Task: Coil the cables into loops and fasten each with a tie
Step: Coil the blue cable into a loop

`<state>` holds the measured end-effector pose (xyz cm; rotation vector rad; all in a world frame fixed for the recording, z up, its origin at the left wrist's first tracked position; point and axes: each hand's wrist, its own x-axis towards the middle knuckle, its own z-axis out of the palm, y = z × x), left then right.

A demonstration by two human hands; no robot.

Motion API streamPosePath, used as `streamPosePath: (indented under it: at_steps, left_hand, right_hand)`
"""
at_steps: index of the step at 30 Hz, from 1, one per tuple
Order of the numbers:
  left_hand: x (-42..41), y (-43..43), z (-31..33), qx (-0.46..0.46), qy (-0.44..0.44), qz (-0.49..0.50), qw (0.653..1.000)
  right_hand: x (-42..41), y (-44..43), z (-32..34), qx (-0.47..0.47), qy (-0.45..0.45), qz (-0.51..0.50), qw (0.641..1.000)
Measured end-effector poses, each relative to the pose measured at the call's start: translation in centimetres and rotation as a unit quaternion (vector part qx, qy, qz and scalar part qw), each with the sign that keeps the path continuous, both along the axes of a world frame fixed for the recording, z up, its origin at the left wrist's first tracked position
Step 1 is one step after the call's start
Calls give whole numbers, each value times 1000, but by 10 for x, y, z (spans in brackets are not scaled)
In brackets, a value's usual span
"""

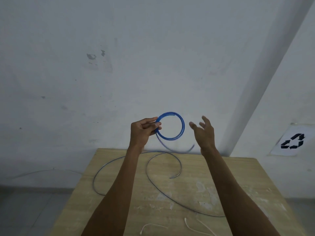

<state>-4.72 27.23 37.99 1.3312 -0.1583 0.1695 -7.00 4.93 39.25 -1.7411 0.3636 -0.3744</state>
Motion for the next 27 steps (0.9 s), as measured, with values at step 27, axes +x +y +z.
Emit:
streamPosePath:
  at_steps: [27]
  left_hand:
    - [6,21,7,117,-49,-96,987]
  right_hand:
    - [8,1,24,-58,-73,269,959]
